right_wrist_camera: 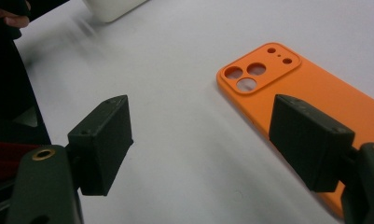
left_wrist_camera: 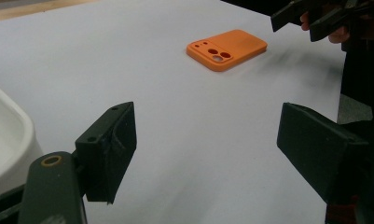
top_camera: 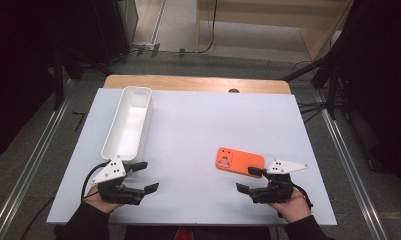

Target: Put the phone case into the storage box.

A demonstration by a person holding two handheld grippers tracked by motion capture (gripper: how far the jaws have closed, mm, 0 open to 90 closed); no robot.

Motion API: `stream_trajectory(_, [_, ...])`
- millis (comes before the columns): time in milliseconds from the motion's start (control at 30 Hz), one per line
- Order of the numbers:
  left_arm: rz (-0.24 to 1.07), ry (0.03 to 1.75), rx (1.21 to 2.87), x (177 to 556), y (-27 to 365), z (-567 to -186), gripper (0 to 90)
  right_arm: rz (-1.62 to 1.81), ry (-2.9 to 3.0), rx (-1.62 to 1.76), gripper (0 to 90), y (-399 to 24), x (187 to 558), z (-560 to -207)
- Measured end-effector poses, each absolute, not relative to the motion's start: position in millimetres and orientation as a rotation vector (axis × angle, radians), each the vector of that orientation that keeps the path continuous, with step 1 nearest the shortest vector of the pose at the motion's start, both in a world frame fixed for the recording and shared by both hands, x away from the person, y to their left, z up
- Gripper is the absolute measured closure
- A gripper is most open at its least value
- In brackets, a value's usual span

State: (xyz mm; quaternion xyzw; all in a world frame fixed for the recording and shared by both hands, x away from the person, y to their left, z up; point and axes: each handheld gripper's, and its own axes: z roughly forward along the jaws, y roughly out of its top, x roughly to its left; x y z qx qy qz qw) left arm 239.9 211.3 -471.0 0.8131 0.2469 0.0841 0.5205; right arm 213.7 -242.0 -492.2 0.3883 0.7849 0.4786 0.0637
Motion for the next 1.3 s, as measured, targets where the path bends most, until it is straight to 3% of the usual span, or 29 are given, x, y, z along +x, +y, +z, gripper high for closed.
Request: stream_trajectory(1300, [0.190,0.590,1.946,242.7,212.1,-471.2,20.2,1.461,2.310,1.202,19.9,-248.0,214.6,-489.0])
